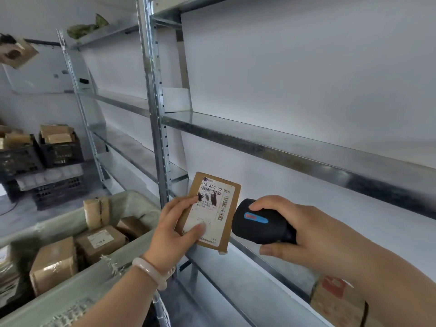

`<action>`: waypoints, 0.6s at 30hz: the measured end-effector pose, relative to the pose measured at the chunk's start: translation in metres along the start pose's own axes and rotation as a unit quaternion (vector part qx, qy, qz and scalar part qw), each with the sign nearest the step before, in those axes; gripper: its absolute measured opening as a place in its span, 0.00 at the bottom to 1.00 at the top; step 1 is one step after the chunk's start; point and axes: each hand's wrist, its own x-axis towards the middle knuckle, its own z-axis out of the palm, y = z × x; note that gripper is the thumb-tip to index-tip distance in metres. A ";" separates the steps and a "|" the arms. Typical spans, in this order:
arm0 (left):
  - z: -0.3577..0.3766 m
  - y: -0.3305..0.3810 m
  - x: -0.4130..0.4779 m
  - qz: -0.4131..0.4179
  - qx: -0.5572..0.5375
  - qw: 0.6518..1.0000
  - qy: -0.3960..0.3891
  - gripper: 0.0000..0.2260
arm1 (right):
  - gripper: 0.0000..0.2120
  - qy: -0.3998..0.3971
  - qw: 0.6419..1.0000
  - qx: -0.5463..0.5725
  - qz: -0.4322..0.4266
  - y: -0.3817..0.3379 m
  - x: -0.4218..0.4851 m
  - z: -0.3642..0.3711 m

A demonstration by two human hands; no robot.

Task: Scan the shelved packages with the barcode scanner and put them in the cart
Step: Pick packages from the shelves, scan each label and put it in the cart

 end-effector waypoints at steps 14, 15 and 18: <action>-0.072 -0.104 0.035 -0.188 -0.062 0.977 0.077 0.27 | 0.28 0.083 0.974 0.205 0.038 -0.011 0.132 0.124; -0.083 -0.116 0.039 -0.203 -0.062 0.973 0.087 0.28 | 0.28 0.081 0.970 0.224 0.044 -0.014 0.147 0.138; -0.116 -0.154 0.050 -0.245 -0.063 0.961 0.108 0.27 | 0.27 0.073 0.959 0.268 0.065 -0.026 0.192 0.183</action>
